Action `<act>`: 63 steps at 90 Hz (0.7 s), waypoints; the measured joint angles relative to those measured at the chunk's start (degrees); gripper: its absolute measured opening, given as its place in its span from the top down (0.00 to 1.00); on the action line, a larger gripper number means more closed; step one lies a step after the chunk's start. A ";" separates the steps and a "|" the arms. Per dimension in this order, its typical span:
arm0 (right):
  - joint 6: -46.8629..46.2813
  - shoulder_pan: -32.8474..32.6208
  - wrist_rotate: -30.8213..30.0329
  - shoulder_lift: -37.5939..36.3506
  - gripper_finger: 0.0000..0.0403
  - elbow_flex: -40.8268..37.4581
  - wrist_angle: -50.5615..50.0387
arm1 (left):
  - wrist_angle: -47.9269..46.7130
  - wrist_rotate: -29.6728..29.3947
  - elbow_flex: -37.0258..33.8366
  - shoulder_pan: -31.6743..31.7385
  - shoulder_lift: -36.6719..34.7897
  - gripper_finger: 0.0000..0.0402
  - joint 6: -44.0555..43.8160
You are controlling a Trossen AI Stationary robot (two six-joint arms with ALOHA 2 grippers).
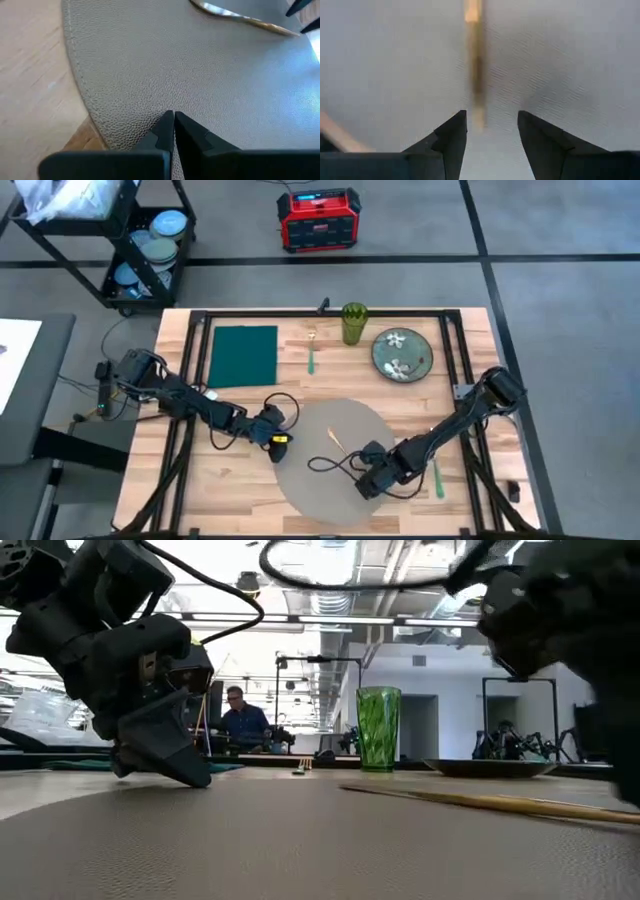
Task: Set table place
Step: Move the knife on the gray placemat
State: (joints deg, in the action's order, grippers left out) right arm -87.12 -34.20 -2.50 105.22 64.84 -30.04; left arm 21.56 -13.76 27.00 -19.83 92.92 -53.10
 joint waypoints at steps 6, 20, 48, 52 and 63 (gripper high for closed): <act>0.02 -0.08 0.19 -0.03 0.59 0.00 1.34 | 0.00 0.02 0.00 0.04 0.00 1.00 0.13; 0.38 -0.06 0.17 0.10 0.59 0.00 0.49 | -0.04 0.00 0.00 0.04 0.02 1.00 0.15; 2.13 0.19 -0.51 0.10 0.59 0.00 0.64 | -0.13 -0.02 0.00 0.04 0.07 1.00 0.17; 2.15 0.22 -0.55 0.10 0.59 0.00 0.57 | -0.15 -0.02 0.00 0.04 0.07 1.00 0.17; 2.15 0.26 -1.74 0.12 0.59 0.00 1.81 | -0.17 -0.02 0.00 0.04 0.07 1.00 0.17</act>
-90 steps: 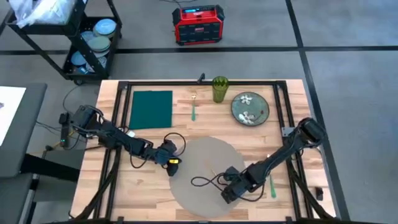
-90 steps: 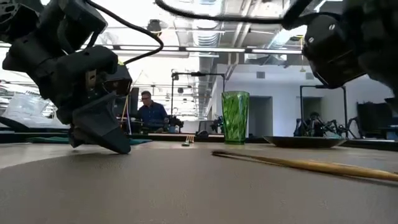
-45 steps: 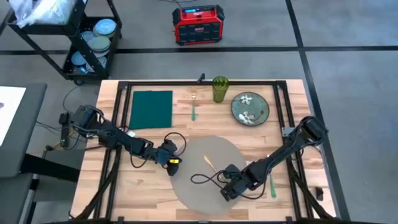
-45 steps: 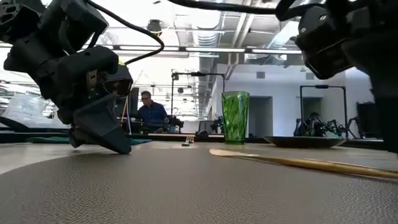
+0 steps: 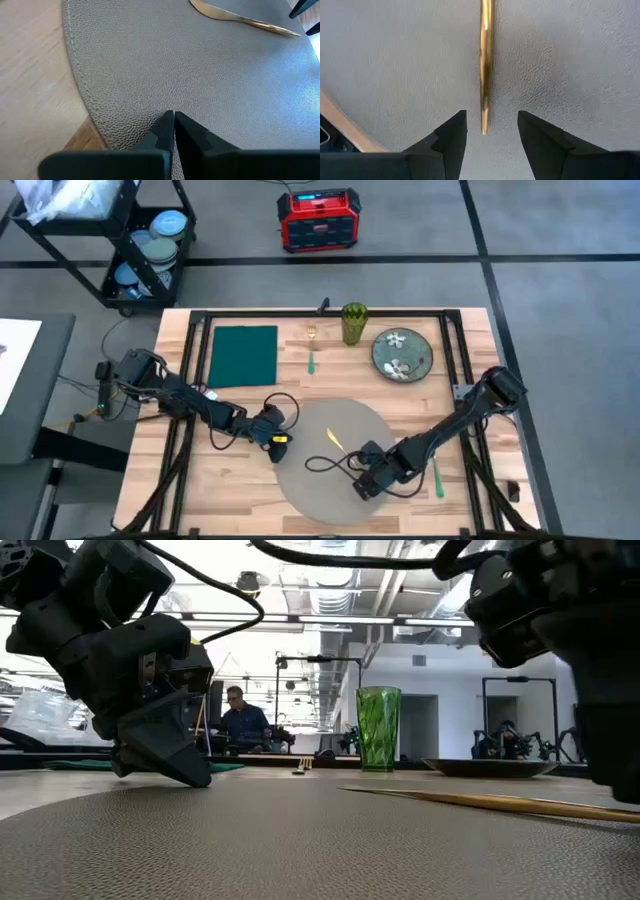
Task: Set table place
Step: Move the knife on the gray placemat
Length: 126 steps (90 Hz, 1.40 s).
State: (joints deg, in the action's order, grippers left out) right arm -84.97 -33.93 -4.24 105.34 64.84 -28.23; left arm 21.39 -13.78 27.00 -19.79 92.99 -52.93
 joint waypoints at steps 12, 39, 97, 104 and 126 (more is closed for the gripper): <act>0.04 0.21 0.31 2.52 0.59 0.10 2.87 | 0.00 -0.07 -0.02 0.02 0.00 1.00 0.02; 0.83 0.37 2.82 5.25 0.61 0.31 4.72 | -0.09 -0.24 -0.07 0.20 0.02 1.00 0.26; 8.83 0.69 4.96 6.07 0.83 0.15 3.02 | 0.04 0.57 -0.04 2.08 0.04 1.00 1.62; 8.74 0.76 5.40 6.14 0.85 0.17 2.73 | 0.03 0.63 -0.04 2.11 0.04 1.00 1.89; 10.25 1.22 6.18 6.14 0.99 0.17 1.03 | 0.02 0.61 -0.04 2.25 0.04 1.00 2.14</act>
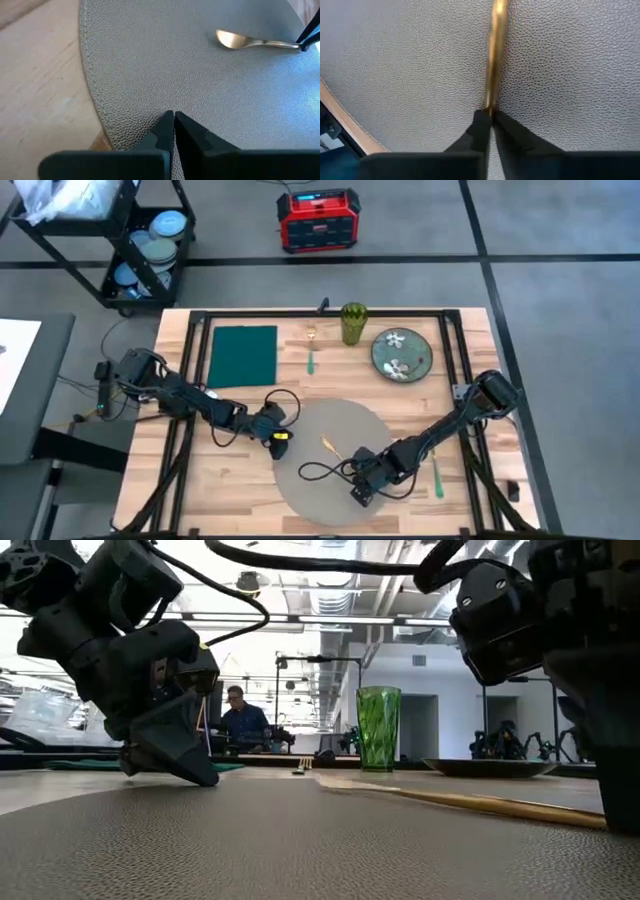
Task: Set table place
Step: Move the knife on the gray placemat
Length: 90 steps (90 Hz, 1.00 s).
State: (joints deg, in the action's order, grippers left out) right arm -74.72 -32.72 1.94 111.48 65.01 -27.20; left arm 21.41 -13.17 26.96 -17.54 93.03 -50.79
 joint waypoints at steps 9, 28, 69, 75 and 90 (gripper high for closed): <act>0.03 0.23 0.08 0.02 1.00 0.00 -0.56 | 0.00 -0.06 0.00 0.00 0.00 1.00 0.01; -5.98 0.06 -2.42 -0.46 1.00 -0.02 -2.18 | -0.04 -0.24 0.00 0.00 0.00 1.00 0.03; -29.92 -3.82 -8.99 -0.79 1.00 2.67 -5.60 | -0.03 -0.32 0.00 0.00 0.00 1.00 1.04; -33.54 -4.34 -9.15 -0.79 1.00 2.90 -6.56 | 0.08 -0.31 0.00 0.00 0.00 1.00 1.56; -40.92 -5.52 -11.22 -0.79 1.00 2.95 -6.83 | 0.19 -0.32 -0.02 0.00 0.00 1.00 2.18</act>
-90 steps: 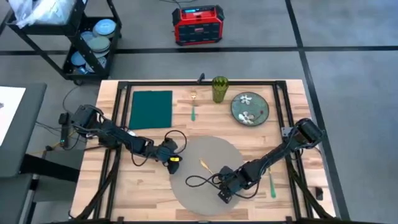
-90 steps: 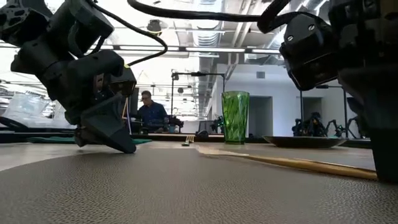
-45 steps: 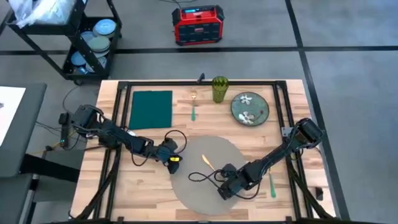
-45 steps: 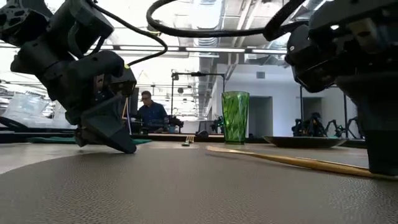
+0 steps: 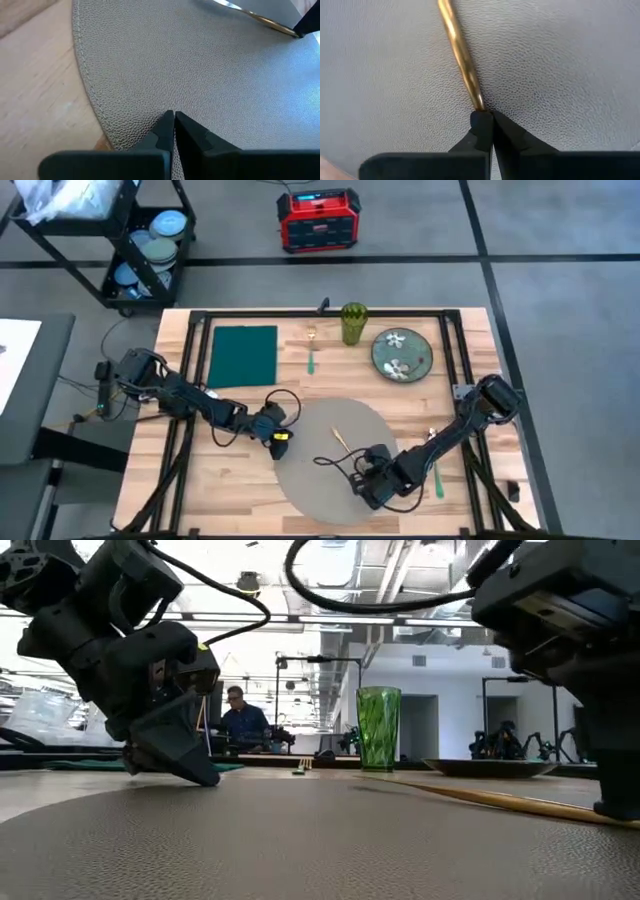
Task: Set table place
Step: Move the knife on the gray placemat, then put the spoon on the gray placemat
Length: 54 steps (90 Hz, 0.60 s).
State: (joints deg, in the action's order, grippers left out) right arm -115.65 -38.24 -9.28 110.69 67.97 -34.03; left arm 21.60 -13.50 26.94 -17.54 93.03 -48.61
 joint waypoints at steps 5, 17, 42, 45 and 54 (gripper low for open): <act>-2.18 -0.24 -0.33 0.02 1.00 0.17 -0.04 | 0.00 0.02 0.00 0.00 0.00 1.00 -0.03; -3.71 -0.29 -0.61 0.11 1.00 1.28 -0.64 | 0.07 0.02 0.00 0.02 0.00 1.00 -0.08; 1.30 0.44 -3.07 0.13 1.00 6.39 -0.46 | 1.22 -0.26 -0.10 0.18 0.04 1.00 0.23; 1.81 0.66 -3.29 0.13 1.00 6.40 -0.66 | 1.30 -0.26 -0.11 0.26 0.04 1.00 0.31; 2.13 1.28 -3.52 0.13 1.00 6.40 -2.88 | 1.39 -0.26 -0.11 0.47 0.05 1.00 0.36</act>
State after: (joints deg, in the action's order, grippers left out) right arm -113.51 -36.95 -12.80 110.83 74.37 -36.90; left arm 22.99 -13.76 26.83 -17.07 93.09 -48.25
